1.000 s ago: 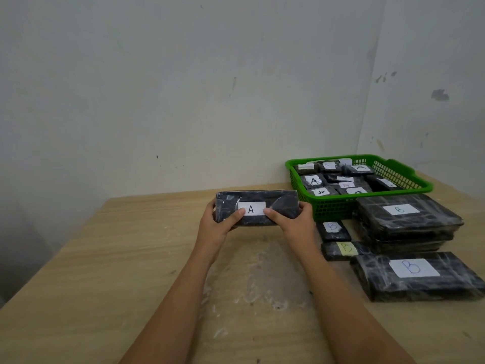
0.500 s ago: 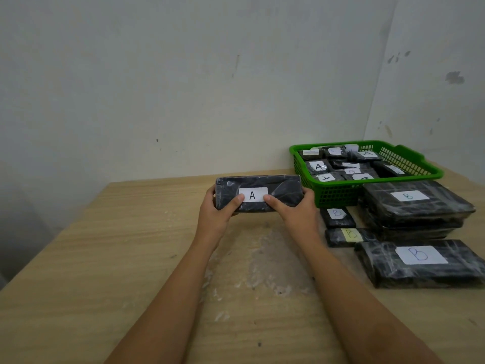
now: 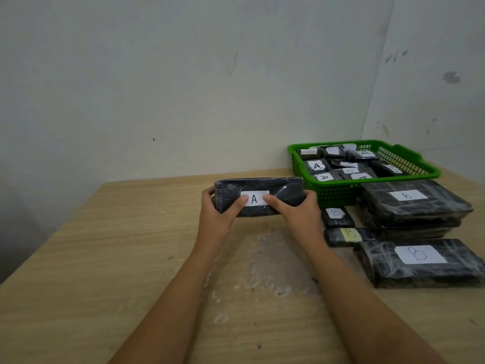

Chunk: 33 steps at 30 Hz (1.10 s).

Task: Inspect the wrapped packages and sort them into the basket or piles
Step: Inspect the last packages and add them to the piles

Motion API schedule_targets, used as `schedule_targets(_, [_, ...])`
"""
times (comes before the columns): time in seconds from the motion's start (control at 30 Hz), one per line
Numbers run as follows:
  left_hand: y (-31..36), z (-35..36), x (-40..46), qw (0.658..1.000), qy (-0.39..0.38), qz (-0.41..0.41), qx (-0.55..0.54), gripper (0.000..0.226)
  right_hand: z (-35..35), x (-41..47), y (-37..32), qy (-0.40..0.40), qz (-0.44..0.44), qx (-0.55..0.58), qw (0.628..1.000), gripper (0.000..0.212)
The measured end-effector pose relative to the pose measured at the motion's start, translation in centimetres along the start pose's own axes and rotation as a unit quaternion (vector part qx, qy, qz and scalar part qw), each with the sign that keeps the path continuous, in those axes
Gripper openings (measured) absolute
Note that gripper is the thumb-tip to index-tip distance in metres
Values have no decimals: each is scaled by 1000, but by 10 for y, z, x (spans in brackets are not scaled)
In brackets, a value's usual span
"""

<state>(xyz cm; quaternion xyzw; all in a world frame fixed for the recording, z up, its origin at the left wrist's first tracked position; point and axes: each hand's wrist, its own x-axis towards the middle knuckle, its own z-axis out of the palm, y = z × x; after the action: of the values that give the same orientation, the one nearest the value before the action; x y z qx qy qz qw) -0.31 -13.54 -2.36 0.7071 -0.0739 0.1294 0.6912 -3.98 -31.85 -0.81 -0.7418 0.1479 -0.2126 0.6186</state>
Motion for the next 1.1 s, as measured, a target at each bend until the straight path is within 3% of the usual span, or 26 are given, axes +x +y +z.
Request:
schedule_targets(0.13, [2,-5,0,1000,-6,-5,13,61,-3,2,-1,-20,13,-1,1000,86])
schedule_targets(0.27, [5,-9,4,999,-15,-24,-41,59,-6,6,-3,-38,12,64,997,82])
schedule_targets(0.37, [9,-10,6,996,-21,-37,-75,48,-10,10,-6,-54,13,128,990,58])
schedule_targets(0.53, [15,-11,9,990,-18,-59,-125,52,-13,10,-11,-86,9,198,976,30])
schedule_targets(0.9, [13,-9,8,986,5,-82,-145,30,-13,13,-8,-122,-7,223,967,30])
schedule_targets(1.1, [11,-6,8,988,5,-72,-134,41,-13,19,-2,-118,-3,219,969,14])
